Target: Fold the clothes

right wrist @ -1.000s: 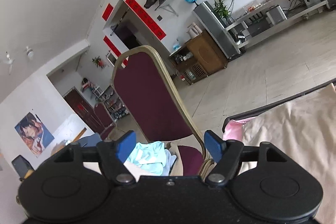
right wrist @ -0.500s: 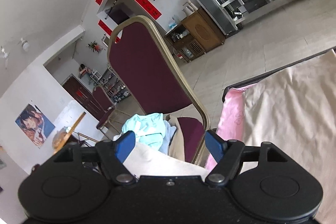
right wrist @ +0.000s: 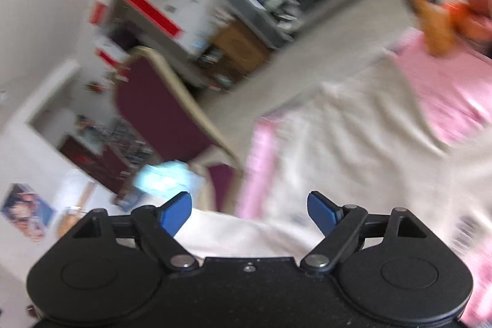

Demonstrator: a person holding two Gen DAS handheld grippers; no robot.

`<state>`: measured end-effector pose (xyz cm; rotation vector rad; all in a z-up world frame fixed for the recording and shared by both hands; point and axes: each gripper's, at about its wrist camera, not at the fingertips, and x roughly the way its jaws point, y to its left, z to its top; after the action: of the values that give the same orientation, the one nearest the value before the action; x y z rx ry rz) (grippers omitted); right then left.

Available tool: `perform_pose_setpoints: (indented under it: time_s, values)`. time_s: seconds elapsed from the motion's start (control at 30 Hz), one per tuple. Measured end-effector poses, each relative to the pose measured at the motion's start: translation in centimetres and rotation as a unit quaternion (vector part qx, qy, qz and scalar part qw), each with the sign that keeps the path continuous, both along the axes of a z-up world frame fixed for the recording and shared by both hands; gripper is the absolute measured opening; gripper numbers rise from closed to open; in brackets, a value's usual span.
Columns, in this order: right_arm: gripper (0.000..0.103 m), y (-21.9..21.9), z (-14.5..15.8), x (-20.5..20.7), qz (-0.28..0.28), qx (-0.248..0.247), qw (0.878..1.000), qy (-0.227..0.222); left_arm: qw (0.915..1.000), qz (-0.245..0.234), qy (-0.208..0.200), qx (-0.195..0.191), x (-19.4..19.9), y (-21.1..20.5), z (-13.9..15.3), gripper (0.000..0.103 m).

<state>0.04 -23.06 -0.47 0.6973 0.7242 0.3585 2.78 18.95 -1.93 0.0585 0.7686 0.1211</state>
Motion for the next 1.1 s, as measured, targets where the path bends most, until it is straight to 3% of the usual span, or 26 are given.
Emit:
perform_pose_setpoints:
  time_s: [0.13,0.2,0.23,0.27,0.3,0.53,0.67,0.77,0.83,0.9,0.93,1.03,1.1]
  values:
    - [0.081,-2.1,-6.6,-0.7,-0.047,-0.063,0.991,0.109,0.9957,-0.044,0.081,0.005,0.9,-6.4,-5.4,0.032]
    - [0.065,-2.7,-9.9,-0.5,-0.067,-0.102,0.979,0.164,0.9935,-0.051,0.1,0.019,1.8,-8.7,-7.4,0.03]
    - [0.044,-3.0,-11.4,-0.1,-0.074,-0.122,0.972,0.188,0.9934,-0.049,0.099,0.032,2.0,-9.9,-7.8,0.03]
    - [0.03,-3.1,-12.2,0.2,-0.076,-0.132,0.97,0.19,0.9937,-0.046,0.094,0.041,2.5,-10.5,-7.9,0.029]
    - [0.027,-3.3,-12.9,0.5,-0.076,-0.141,0.969,0.19,0.994,-0.044,0.087,0.05,2.9,-11.0,-7.9,0.029]
    - [0.026,-5.0,-13.7,4.2,-0.094,-0.177,0.974,0.108,0.9975,-0.006,0.019,0.069,8.2,-11.9,-9.8,0.029]
    - [0.026,-5.5,-15.7,6.3,-0.096,-0.188,0.971,0.115,0.9945,0.049,0.039,0.084,11.3,-10.1,-13.0,0.022]
    - [0.025,-5.3,-16.9,6.9,-0.086,-0.192,0.969,0.133,0.9867,0.093,0.086,0.101,12.5,-8.2,-15.0,0.025]
    - [0.025,-5.1,-16.7,6.9,-0.08,-0.21,0.966,0.129,0.9807,0.109,0.086,0.138,12.5,-8.0,-15.0,0.026]
    - [0.025,-5.3,-16.6,6.7,-0.088,-0.211,0.965,0.13,0.9692,0.136,0.095,0.181,12.4,-7.7,-15.4,0.026]
    - [0.025,-5.5,-16.6,6.6,-0.093,-0.209,0.965,0.131,0.9671,0.146,0.099,0.183,12.3,-7.3,-15.3,0.026]
    - [0.026,-6.2,-16.3,5.8,-0.111,-0.208,0.963,0.13,0.9674,0.149,0.096,0.181,11.3,-7.2,-14.3,0.023]
    - [0.026,-6.5,-15.8,5.1,-0.114,-0.204,0.966,0.112,0.9781,0.126,0.07,0.15,9.3,-7.9,-13.0,0.02]
